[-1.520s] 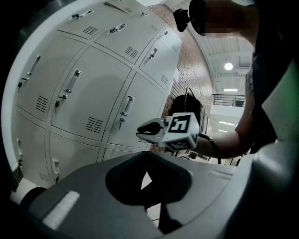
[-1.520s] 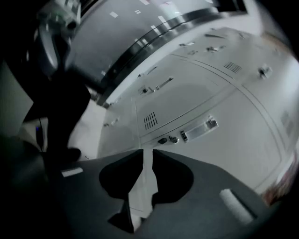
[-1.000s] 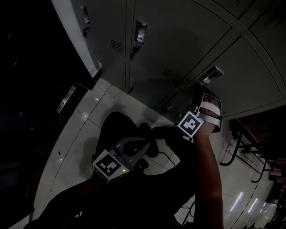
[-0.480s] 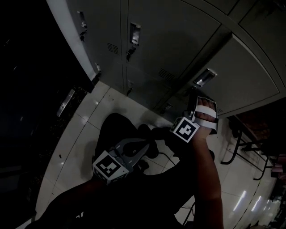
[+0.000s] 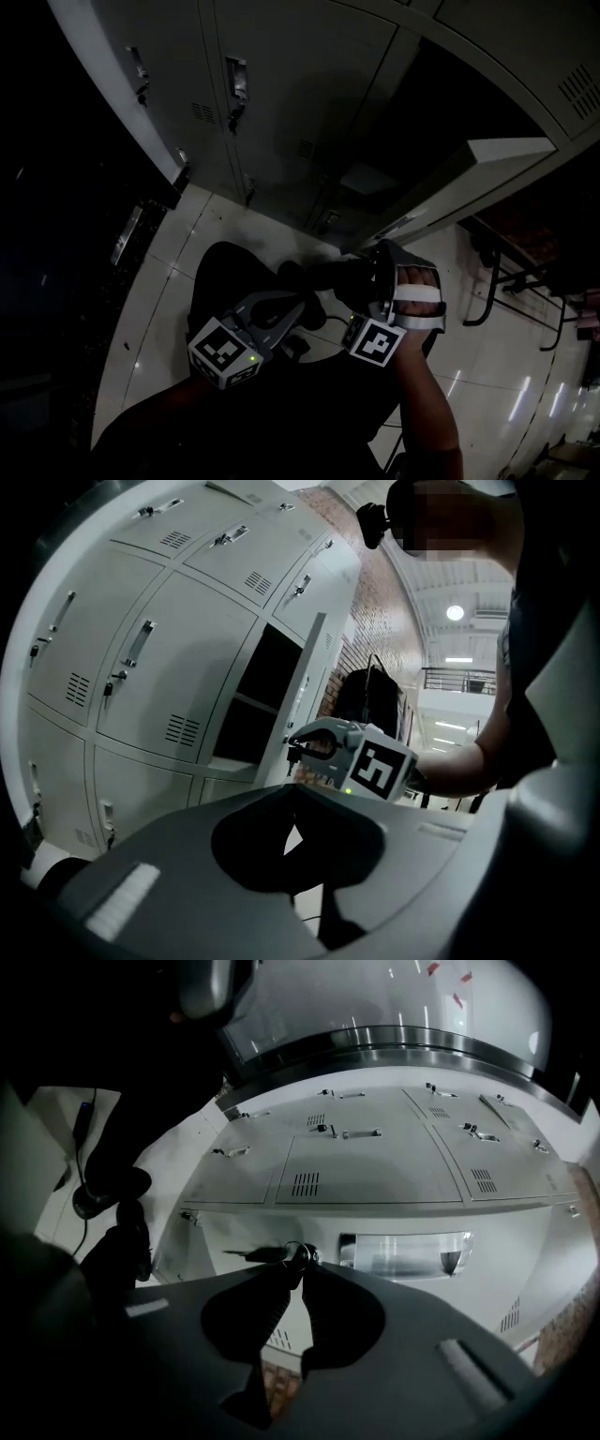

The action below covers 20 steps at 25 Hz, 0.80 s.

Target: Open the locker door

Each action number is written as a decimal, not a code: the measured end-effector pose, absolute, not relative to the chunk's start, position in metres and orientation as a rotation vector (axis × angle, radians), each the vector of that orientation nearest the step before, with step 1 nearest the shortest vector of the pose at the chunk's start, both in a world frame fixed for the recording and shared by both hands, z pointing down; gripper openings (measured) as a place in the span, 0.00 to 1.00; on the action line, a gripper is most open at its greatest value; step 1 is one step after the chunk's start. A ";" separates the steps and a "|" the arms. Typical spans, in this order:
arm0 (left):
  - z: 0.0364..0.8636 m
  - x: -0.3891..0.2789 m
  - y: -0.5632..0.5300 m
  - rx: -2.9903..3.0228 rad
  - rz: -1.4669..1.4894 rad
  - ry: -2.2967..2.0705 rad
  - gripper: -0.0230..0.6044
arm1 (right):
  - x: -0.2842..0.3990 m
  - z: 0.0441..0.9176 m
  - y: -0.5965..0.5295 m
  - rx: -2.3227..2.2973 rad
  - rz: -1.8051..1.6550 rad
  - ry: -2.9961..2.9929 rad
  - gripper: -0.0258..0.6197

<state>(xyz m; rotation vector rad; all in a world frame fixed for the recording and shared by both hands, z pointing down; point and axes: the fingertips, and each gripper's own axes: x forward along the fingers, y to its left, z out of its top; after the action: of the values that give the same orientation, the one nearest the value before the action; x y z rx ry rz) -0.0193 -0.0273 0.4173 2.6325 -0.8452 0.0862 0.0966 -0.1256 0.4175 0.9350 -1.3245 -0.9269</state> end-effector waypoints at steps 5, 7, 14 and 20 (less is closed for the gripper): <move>0.413 -0.002 -0.021 2.659 0.108 -0.793 0.06 | 0.133 0.418 -0.084 0.945 -0.865 -1.306 0.10; 0.414 0.003 -0.019 2.665 0.125 -0.777 0.06 | 0.150 0.419 -0.071 0.960 -0.825 -1.292 0.10; 0.412 0.021 -0.014 2.689 0.166 -0.731 0.06 | 0.215 0.421 -0.039 1.043 -0.727 -1.223 0.09; 0.408 0.031 -0.010 2.709 0.178 -0.712 0.06 | 0.264 0.422 -0.028 1.073 -0.705 -1.161 0.09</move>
<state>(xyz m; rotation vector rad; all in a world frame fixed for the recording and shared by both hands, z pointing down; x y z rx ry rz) 0.0313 -0.0097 0.4079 2.7091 -0.7124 0.1780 0.2644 -0.0276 0.4222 1.0731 -1.1609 -0.7048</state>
